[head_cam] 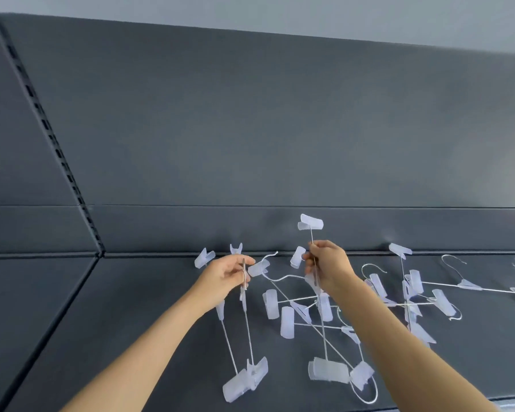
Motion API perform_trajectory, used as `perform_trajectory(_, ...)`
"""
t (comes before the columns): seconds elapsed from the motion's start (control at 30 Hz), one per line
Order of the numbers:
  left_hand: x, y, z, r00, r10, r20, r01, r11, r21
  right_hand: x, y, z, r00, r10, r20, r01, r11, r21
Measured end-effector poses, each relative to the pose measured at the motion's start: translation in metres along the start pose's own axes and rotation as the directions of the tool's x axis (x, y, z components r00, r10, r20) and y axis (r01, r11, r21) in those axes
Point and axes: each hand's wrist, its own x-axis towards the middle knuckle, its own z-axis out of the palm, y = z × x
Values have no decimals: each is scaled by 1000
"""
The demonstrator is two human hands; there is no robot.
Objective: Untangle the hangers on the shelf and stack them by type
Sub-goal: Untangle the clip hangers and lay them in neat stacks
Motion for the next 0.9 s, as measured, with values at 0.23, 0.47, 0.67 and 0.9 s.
perform_trajectory(0.23, -10, -1, -24, 999, 4, -50, 1, 995, 104, -9, 2, 33, 999, -50, -12, 51, 994, 95)
perform_trajectory(0.47, -6, 3, -24, 993, -54, -107, 54, 999, -7, -20, 16, 49, 985, -152, -86, 158, 985, 63)
perform_trajectory(0.67, 10, 2, -8, 984, -108, -142, 128, 982, 137, -23, 21, 47, 976, -189, -112, 199, 975, 94)
perform_trajectory(0.9, 13, 6, -3, 989, -58, -136, 64, 997, 37, -11, 24, 20, 990, -142, -3, 141, 985, -103)
